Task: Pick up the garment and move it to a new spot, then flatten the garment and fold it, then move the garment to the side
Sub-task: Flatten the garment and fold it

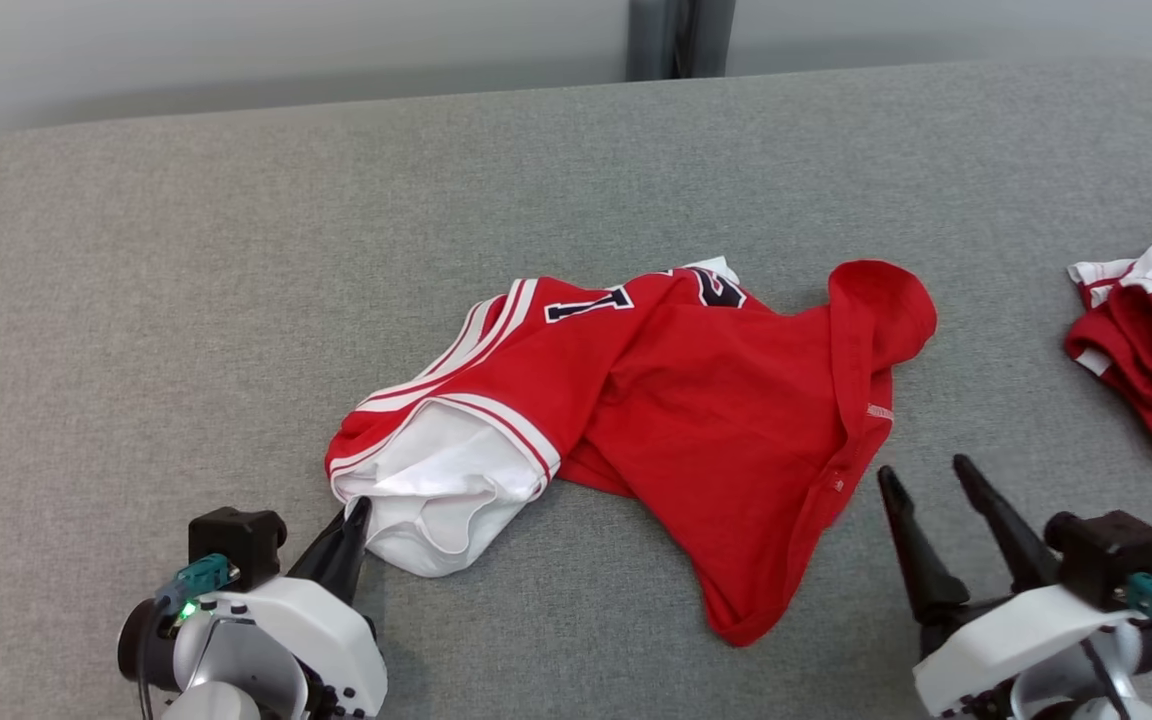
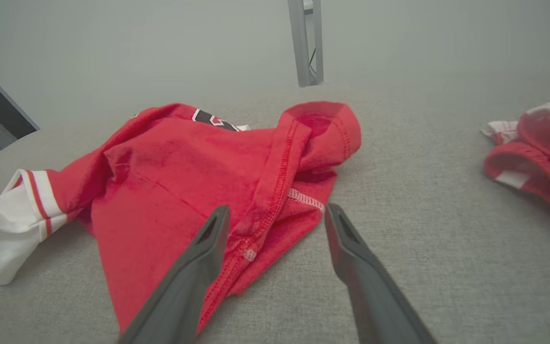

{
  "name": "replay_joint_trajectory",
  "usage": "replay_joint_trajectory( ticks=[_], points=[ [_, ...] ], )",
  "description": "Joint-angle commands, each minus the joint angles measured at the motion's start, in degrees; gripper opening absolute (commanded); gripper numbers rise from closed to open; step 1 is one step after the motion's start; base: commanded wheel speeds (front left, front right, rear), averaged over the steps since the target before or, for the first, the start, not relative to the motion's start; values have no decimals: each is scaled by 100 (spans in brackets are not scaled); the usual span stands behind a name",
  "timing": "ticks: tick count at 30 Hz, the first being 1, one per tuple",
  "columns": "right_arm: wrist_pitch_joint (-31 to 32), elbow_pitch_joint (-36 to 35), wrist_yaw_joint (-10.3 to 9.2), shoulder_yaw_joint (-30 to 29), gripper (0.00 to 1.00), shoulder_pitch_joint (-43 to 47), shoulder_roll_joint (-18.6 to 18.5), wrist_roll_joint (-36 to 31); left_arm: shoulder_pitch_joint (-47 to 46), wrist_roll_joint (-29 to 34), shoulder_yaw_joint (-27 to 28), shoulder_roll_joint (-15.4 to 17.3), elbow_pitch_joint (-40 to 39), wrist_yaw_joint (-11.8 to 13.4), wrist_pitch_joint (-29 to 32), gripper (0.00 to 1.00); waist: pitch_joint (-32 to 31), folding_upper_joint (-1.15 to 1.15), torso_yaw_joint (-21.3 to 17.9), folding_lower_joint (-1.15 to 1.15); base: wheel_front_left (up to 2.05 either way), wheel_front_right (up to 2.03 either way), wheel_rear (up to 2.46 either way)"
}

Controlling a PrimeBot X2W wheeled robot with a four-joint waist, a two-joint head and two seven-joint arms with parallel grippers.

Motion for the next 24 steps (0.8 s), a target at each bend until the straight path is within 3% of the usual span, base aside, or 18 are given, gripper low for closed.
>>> replay_joint_trajectory(
  ticks=[1,13,14,15,16,24],
  points=[
    [-2,196,-1,137,100,-144,-46,76,-142,59,-19,-10,2,-13,-48,0,60,0,65,0,0,0,0],
    [-233,1580,-1,605,100,-843,-34,323,-280,138,-156,-87,27,-75,-141,0,168,0,312,0,0,0,0],
    [-254,1653,-1,622,57,-882,-42,339,-286,139,-162,-95,28,-75,-167,0,169,0,326,0,0,0,0],
    [-284,1721,-1,615,36,-907,-50,356,-294,148,-164,-104,21,-68,-193,0,172,0,341,0,0,0,0],
    [-325,1764,-1,558,0,-909,-49,402,-302,159,-159,-106,9,-74,-238,0,170,0,352,0,0,0,0],
    [-706,1224,-1,245,0,-781,-180,510,-438,272,164,81,-504,96,-677,0,37,0,304,0,0,0,0]
  ],
)
